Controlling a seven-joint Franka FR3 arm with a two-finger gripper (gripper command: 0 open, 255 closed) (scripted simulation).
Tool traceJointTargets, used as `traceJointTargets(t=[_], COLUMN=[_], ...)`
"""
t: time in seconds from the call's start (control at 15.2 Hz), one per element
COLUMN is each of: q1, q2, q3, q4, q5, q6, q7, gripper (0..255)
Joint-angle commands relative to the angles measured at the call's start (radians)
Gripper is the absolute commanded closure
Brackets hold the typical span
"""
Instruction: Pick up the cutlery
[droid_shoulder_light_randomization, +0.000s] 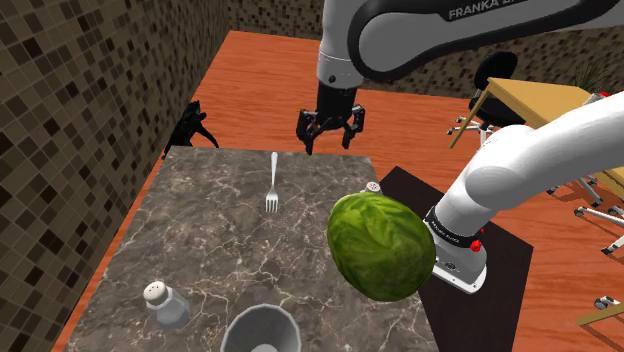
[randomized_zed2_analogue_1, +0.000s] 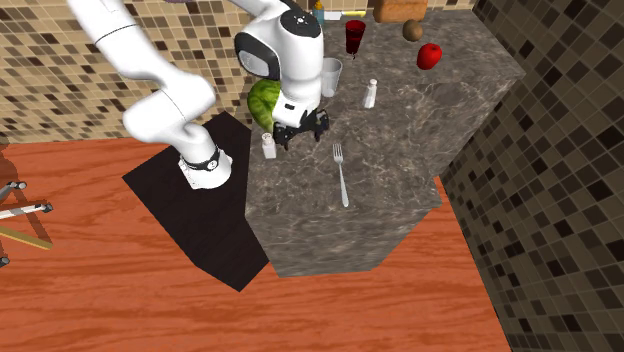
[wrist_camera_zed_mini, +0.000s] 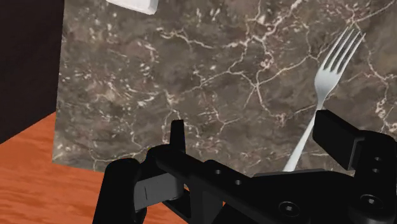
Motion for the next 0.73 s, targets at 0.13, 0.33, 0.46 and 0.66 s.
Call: traceJointTargets(t=[0.13,0.33,0.46,0.66], q1=[-0.035,-0.075,-0.106,-0.137], q2=[0.151,0.282,0.380,0.527], q3=[0.116,0.199,0.252,0.305], q4=[0.048,0.101,0.143,0.207], q5=[0.012,-0.023,-0.074,-0.184], q6=[0.117,0.200,0.253,0.314], q7=[0.181,0.327,0.437,0.608], gripper=[0,0,0,0])
